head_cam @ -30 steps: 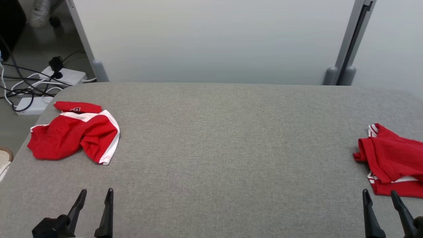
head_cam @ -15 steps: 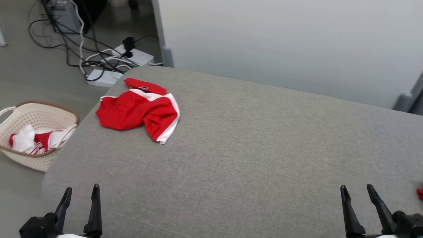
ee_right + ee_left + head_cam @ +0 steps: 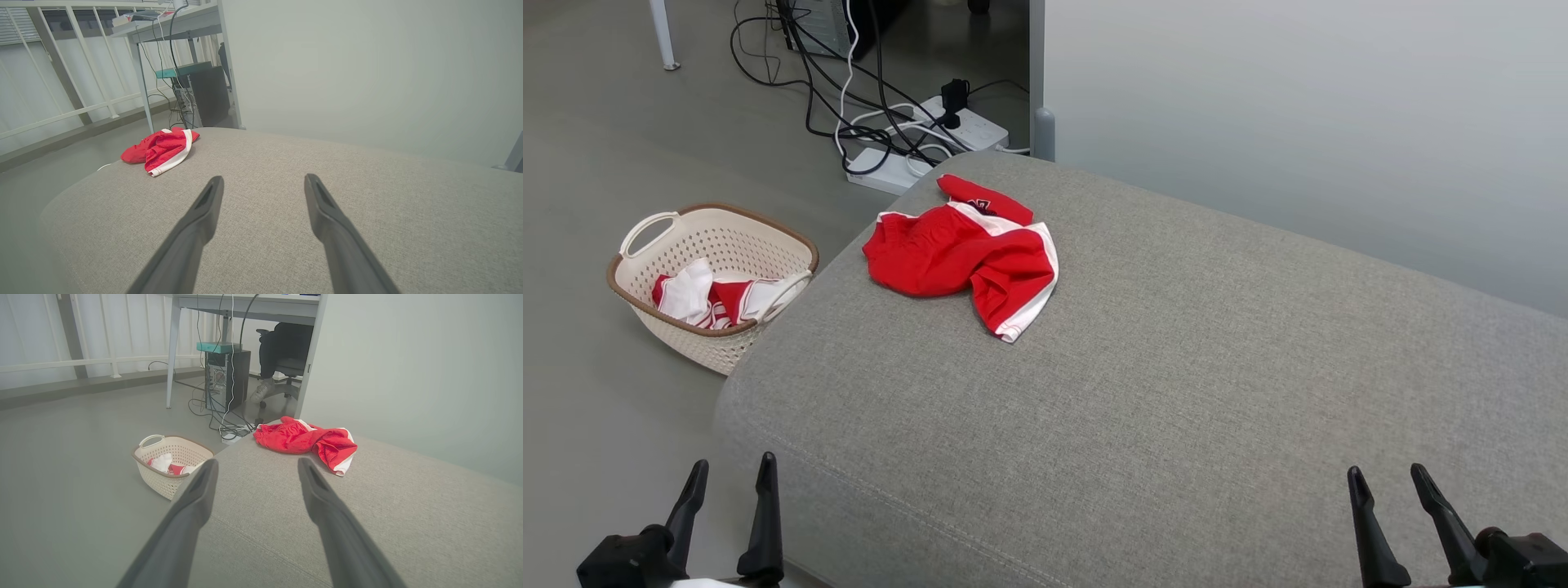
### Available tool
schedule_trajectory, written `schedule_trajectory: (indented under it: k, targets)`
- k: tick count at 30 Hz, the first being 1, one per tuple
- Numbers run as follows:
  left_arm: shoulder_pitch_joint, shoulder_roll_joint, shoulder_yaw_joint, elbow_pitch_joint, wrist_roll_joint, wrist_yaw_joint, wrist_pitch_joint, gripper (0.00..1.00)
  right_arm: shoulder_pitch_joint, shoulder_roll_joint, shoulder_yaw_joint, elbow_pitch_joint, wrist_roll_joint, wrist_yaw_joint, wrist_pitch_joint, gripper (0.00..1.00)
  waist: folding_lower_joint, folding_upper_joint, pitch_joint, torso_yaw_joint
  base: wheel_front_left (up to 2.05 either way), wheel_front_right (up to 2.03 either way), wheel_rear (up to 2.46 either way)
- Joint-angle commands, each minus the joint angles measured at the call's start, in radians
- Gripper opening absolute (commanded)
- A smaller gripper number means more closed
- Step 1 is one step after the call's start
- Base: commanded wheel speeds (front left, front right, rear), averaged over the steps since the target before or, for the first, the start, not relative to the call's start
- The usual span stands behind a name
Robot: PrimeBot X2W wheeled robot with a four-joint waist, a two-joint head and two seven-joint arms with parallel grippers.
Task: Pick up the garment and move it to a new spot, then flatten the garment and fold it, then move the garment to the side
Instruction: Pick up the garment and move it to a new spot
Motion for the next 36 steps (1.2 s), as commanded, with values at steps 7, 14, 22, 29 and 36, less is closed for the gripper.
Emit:
schedule_trajectory:
  k: [7, 14, 22, 29, 36]
  targets:
    - [-0.068, 0.014, 0.023, -0.040, -0.015, -0.010, 0.023, 1.00, -0.053, -0.016, 0.033, -0.013, 0.013, -0.003, -0.015, 1.00, 0.0000, -0.0001, 0.007, -0.015, 0.00, 0.00, 0.00]
    - [-0.206, 0.044, 0.025, -0.052, -0.039, -0.066, 0.089, 1.00, -0.057, -0.016, 0.031, -0.021, 0.011, -0.003, -0.006, 1.00, 0.0000, -0.0001, 0.027, -0.040, 0.00, 0.00, 0.00]
    - [-0.641, 0.086, 0.051, 0.199, -0.126, -0.231, 0.235, 1.00, -0.102, -0.016, 0.027, -0.087, -0.024, -0.003, 0.028, 1.00, 0.0000, -0.0001, 0.139, -0.167, 0.00, 0.00, 0.00]
    - [-0.912, 0.109, 0.083, 0.533, -0.207, -0.345, 0.328, 1.00, -0.153, -0.016, 0.038, -0.115, -0.036, -0.003, 0.036, 1.00, 0.0000, -0.0001, 0.256, -0.313, 0.00, 0.00, 0.00]
    - [-1.042, 0.140, 0.089, 0.776, -0.261, -0.409, 0.430, 1.00, -0.205, -0.016, 0.056, -0.131, -0.048, -0.003, 0.039, 1.00, 0.0000, -0.0001, 0.370, -0.428, 0.00, 0.00, 0.00]
